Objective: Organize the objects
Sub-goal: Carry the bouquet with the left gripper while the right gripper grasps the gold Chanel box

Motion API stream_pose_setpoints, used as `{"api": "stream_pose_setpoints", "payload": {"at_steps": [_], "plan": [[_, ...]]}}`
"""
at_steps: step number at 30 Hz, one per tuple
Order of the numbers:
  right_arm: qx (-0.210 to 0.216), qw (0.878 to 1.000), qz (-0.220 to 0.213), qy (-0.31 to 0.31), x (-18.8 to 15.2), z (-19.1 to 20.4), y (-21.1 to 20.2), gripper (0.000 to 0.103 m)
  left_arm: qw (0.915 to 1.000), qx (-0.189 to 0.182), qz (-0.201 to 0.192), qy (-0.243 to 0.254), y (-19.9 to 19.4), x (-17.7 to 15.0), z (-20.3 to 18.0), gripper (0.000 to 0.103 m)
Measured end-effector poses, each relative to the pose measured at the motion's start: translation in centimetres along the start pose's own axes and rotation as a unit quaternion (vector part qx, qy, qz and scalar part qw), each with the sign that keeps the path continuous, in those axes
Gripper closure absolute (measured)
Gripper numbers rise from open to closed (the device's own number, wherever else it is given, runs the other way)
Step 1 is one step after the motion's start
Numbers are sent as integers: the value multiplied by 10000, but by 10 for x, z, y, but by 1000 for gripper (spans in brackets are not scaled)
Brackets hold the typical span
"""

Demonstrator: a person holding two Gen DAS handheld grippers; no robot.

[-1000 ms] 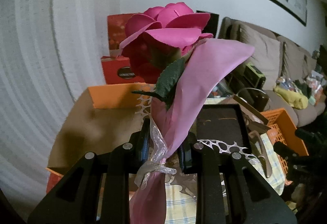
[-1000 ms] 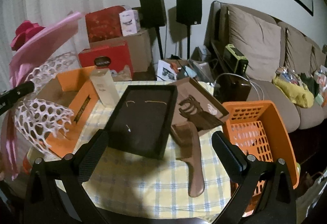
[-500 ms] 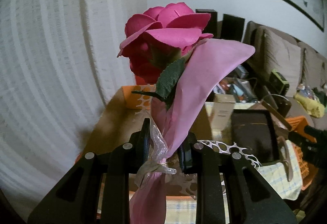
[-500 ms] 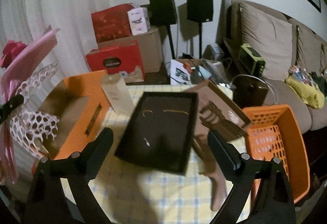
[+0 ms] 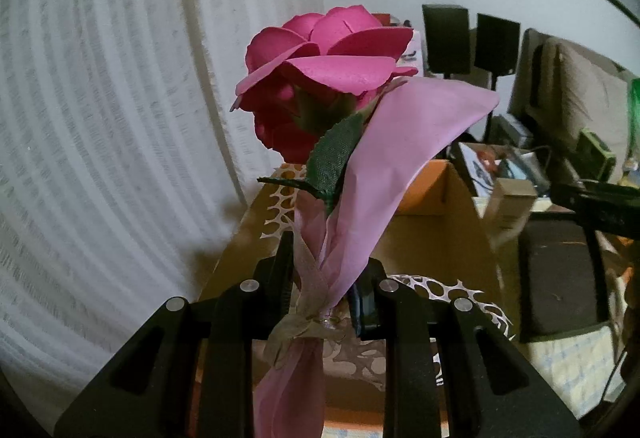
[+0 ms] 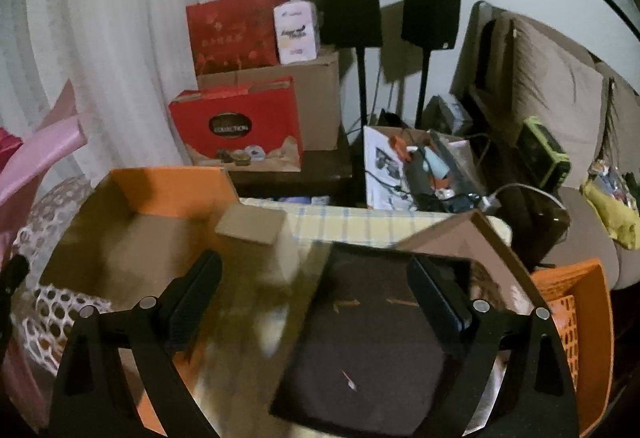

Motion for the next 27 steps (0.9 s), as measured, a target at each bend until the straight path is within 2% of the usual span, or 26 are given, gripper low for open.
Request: {"api": "stream_pose_setpoints", "payload": {"at_steps": [9,13,16,20,22,25,27], "plan": [[77,9998,171,-34,11,25,38,8,9994,-6,332,112,43,-7,11,81],[-32,9994,304,-183,6,33,51,8,9968,-383,619,343,65,-7,7,81],[-46,9992,370,-146,3,32,56,8,9941,-566,575,728,71,-3,3,81],[-102,9990,389,-196,4,33,61,8,9839,-954,552,1403,69,-1,-13,81],[-128,9989,410,-177,4,33,64,8,9755,-1226,587,1730,69,-5,-26,81],[-160,9987,451,-152,4,34,68,8,9678,-1294,595,2075,74,-6,-38,82],[-193,9986,453,-179,4,34,69,8,9660,-1319,671,2118,80,-6,-39,83]]}}
Point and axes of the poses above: each gripper's, at about its wrist camera, not at the fingertips, and y roughly the way its jaws point, z to its left, x to its top, the point moved 9 cm from there along y, roughly the way its jaws point, and after that the axes turned 6 degrees about -z, right-handed, at the moved point
